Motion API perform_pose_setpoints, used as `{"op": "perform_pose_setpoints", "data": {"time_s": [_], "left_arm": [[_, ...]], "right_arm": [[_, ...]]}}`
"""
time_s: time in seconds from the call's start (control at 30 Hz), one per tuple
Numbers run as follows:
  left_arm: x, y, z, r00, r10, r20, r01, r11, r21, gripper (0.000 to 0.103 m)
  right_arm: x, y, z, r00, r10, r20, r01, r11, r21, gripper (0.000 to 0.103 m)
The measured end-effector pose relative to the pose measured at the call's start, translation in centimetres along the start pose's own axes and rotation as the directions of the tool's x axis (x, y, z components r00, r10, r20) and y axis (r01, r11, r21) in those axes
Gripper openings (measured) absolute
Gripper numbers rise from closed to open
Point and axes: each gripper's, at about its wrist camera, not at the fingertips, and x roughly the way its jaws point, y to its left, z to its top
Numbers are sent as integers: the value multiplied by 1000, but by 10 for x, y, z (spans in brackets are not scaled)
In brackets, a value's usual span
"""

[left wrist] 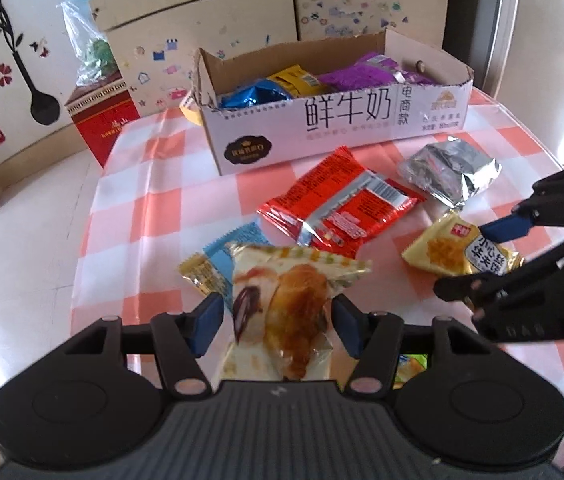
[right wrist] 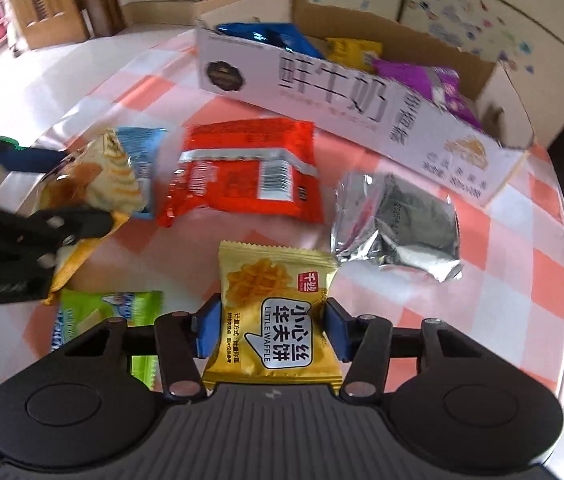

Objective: Organize snacks
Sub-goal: 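Grasp the yellow waffle packet with the right tool while the left tool grasps the croissant packet, then carry the waffle packet with the right tool while the left tool carries the croissant packet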

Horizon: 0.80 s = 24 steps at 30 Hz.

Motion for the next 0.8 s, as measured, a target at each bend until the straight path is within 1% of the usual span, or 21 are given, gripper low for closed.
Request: {"op": "perform_pose_setpoints", "data": {"time_s": [0.13,0.23,0.37,0.43,0.6,0.7,0.73,0.8], "left_arm": [[3,0,0,1000,3,-7,-3,1000,2,54],[5,0,-1,1000,-3,-20,3,1000,7,54],[10,3,-4,999,-27,-37,27,1000,-1,54],[14,2,-6,998,-26,-49,26,1000,5,58],[22,-1,-10,998,-23,-65,25,999,26,58],[23,-2,-12,997,-23,-67,25,999,29,52],[22,-2,-11,998,-28,-65,30,999,29,49],[18,-2,-10,998,-42,-53,43,999,20,46]], "right_arm": [[-9,10,3,1000,-4,29,5,999,-53,60],[-11,12,4,999,-2,37,4,998,-64,60],[-8,9,2,1000,-6,26,8,998,-61,60],[-8,9,0,1000,-3,13,4,998,-64,60],[-4,11,-3,1000,-2,-8,1,997,-75,60],[-4,11,-3,1000,-1,-9,1,997,-74,60],[-4,11,-3,1000,-2,-6,1,997,-74,60],[-6,11,-1,1000,0,3,0,997,-75,60]]}}
